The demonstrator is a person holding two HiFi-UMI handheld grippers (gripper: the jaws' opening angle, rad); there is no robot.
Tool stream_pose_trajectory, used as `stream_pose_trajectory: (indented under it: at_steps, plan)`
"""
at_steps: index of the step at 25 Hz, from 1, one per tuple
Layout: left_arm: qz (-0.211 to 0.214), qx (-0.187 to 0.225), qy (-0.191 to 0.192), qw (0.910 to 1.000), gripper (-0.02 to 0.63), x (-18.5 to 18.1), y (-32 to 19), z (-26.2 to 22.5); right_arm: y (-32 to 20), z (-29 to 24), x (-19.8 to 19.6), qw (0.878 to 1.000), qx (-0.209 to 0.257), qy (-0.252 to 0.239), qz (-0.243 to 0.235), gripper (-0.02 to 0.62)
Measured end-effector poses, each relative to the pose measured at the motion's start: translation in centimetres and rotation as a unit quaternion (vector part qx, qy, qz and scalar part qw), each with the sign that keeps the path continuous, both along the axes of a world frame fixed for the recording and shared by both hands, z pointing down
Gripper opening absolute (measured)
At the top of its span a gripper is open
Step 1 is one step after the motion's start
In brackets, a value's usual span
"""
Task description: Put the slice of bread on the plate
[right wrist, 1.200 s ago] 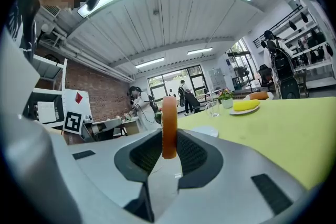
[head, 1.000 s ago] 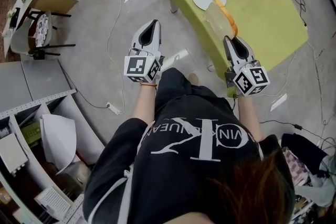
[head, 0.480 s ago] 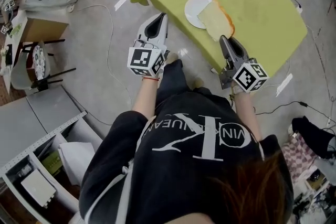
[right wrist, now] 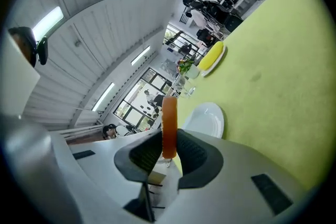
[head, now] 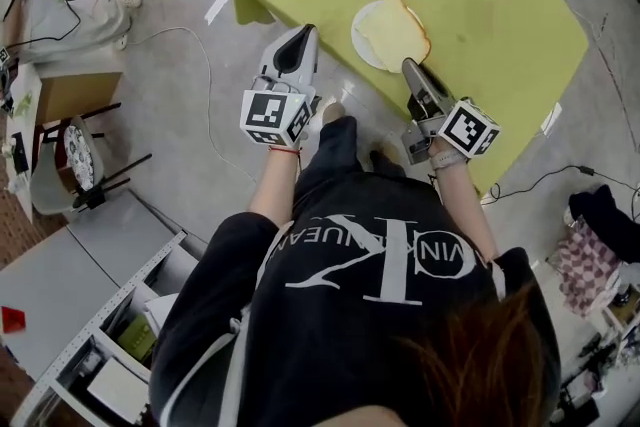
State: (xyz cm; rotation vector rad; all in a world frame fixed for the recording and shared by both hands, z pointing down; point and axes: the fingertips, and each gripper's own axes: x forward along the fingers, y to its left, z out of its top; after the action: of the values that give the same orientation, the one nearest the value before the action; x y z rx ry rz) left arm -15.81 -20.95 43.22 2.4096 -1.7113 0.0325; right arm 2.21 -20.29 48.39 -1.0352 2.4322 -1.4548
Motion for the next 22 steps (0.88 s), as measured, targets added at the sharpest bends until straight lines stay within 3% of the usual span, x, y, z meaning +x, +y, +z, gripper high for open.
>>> stream_pose_trajectory:
  at_steps: [12,22]
  plan:
    - [0.057,-0.008,0.01,0.9983,0.003,-1.4,-3.6,0.9,-1.6,1.9,-1.8,0.992,-0.078,-0.042,0.085,0.086]
    - [0.096,-0.004,0.017,0.9952,0.003,-2.3,-4.0,1.0,-0.5,3.2,-2.0,0.99,-0.093,0.031,0.105,0.101]
